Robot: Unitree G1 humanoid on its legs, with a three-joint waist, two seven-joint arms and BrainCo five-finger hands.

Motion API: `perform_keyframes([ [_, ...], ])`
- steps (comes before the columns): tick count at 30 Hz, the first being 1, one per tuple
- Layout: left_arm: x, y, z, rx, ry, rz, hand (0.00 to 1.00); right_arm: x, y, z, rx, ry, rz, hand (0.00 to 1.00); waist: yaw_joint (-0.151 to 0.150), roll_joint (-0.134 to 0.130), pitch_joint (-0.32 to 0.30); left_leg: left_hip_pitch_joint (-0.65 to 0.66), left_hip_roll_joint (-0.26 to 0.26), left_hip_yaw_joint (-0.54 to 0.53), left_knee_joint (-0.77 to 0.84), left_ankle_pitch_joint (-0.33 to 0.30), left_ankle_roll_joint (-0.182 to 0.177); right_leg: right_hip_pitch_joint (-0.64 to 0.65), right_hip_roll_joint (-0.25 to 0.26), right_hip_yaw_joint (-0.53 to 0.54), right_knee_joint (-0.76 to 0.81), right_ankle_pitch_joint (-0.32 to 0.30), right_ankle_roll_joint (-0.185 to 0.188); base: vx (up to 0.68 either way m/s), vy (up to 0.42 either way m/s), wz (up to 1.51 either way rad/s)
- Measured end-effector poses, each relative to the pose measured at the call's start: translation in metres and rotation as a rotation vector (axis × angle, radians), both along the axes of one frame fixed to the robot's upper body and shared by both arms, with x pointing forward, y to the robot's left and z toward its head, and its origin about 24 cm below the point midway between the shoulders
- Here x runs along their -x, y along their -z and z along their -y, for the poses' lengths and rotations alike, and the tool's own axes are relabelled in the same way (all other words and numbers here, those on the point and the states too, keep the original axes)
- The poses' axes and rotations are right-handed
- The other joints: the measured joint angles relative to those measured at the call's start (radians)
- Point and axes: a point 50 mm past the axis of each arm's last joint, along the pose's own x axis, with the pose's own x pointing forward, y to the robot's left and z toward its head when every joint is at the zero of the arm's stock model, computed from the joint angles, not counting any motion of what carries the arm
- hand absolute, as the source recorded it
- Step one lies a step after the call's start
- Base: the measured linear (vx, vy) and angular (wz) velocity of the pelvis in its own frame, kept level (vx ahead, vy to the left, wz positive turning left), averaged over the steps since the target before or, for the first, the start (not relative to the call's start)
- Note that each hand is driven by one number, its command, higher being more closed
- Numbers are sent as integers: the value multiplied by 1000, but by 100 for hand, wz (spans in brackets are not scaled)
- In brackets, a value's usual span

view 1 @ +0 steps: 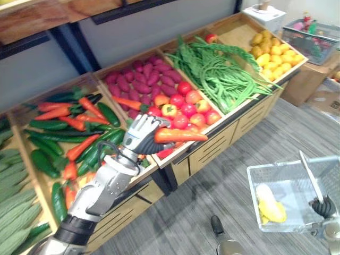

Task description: Pick vegetable in the basket

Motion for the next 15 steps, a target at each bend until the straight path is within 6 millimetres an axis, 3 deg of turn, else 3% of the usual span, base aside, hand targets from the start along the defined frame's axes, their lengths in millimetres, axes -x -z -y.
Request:
perform_keyframes([
  [2, -1, 0, 9, -49, 56, -18, 100, -16, -15, -8, 72, -128, 11, 100, -14, -5, -3, 19, 11, 49, 10, -9, -12, -10, 23, 36, 1, 7, 1, 10, -32, -54],
  [9, -7, 12, 33, -84, 180, -109, 100, -50, -38, -51, 152, -469, 28, 100, -47, -5, -3, 72, 22, 157, 17, -24, -36, -18, 71, 104, 18, 7, 1, -36, -35, -41],
  [15, -4, 10, 59, -91, 296, -110, 100, -59, -51, -72, 206, -667, 24, 100, -49, -3, -4, 92, 32, 207, 40, -38, -50, -20, 95, 147, 24, 8, 0, -59, -32, -25],
])
